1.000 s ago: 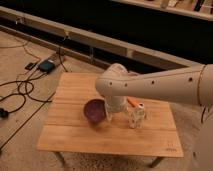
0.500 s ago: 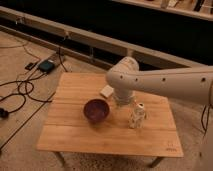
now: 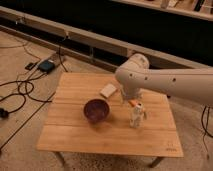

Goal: Place the pepper on the white sponge

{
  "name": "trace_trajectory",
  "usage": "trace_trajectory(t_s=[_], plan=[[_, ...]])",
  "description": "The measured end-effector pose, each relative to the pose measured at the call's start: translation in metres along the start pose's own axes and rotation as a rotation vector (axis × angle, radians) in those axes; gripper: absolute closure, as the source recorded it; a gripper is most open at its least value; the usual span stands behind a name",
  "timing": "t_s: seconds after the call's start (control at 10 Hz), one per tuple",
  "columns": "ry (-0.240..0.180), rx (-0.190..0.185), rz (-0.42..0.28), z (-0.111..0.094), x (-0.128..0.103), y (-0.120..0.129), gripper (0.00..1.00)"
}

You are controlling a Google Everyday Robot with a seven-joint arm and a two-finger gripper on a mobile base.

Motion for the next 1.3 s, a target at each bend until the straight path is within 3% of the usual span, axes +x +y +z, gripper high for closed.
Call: trace_trajectory(t_s=[0.4, 0.8, 1.3], plan=[[-0.032, 0.011, 0.031, 0.014, -0.003, -0.029, 0.35], [-0.086, -0.025, 0.079, 0.047, -0.007, -0.054, 0.35], [-0.125, -0.034, 0.151, 0.060, -0.016, -0.089, 0.35]])
